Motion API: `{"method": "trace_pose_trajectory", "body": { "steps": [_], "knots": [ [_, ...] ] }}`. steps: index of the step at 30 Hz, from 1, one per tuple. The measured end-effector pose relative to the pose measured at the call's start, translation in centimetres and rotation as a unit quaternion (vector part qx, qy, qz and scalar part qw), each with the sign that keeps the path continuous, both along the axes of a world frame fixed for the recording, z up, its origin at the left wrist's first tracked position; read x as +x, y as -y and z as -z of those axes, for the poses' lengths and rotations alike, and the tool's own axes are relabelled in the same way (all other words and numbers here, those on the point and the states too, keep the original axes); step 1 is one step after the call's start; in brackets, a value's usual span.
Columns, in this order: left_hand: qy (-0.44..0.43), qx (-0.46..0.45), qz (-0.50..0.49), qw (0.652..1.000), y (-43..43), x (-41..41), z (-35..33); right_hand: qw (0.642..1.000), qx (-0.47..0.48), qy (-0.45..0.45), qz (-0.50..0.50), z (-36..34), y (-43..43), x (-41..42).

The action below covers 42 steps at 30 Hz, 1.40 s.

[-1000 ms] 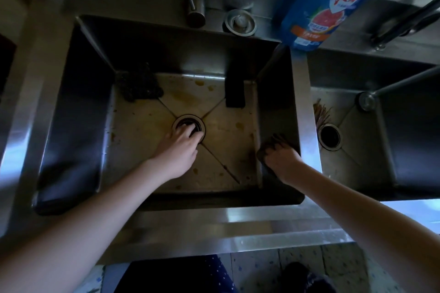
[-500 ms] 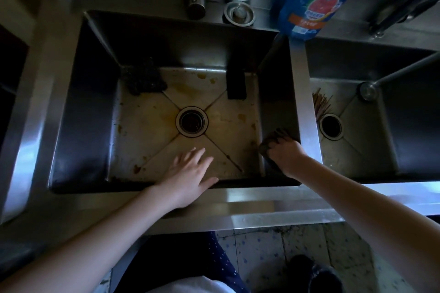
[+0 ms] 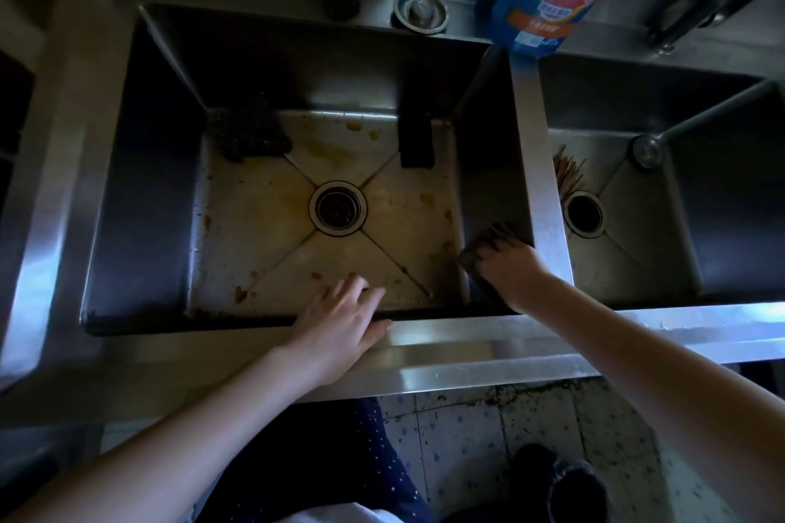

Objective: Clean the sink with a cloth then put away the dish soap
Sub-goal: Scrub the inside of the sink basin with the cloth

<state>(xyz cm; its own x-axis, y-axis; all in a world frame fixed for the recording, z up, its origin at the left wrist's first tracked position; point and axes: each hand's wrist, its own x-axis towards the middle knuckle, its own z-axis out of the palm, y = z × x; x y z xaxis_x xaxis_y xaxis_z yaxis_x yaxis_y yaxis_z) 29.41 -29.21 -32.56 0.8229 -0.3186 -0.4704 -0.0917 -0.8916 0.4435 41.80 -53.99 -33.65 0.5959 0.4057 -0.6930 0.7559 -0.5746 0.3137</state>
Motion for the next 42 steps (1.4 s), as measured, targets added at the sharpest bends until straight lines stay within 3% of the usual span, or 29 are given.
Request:
{"method": "trace_pose_trajectory", "body": {
  "steps": [12, 18, 28, 36, 42],
  "knots": [
    [-0.033, 0.006, 0.016, 0.999, 0.2, 0.4, 0.2, 1.0, -0.008, 0.003, -0.009, 0.0, 0.1, 0.1],
    [-0.021, 0.006, -0.042, 0.999, 1.5, 0.7, 0.0, 0.999, 0.001, -0.018, -0.039, 0.1, -0.2, 2.7],
    [0.041, 0.045, -0.116, 0.991, 6.5, 2.1, 0.3, 0.993, 0.022, 0.041, -0.108, -0.4, -0.7, 8.9],
    [0.071, 0.107, -0.113, 0.985, 7.2, 1.7, 0.6, 0.992, 0.037, 0.029, -0.116, -0.3, -1.1, 11.8],
    [0.078, 0.103, -0.121, 0.984, 7.3, 1.7, 0.6, 0.991, 0.03, 0.003, -0.134, -0.4, -0.9, 11.8]
  ]
}}
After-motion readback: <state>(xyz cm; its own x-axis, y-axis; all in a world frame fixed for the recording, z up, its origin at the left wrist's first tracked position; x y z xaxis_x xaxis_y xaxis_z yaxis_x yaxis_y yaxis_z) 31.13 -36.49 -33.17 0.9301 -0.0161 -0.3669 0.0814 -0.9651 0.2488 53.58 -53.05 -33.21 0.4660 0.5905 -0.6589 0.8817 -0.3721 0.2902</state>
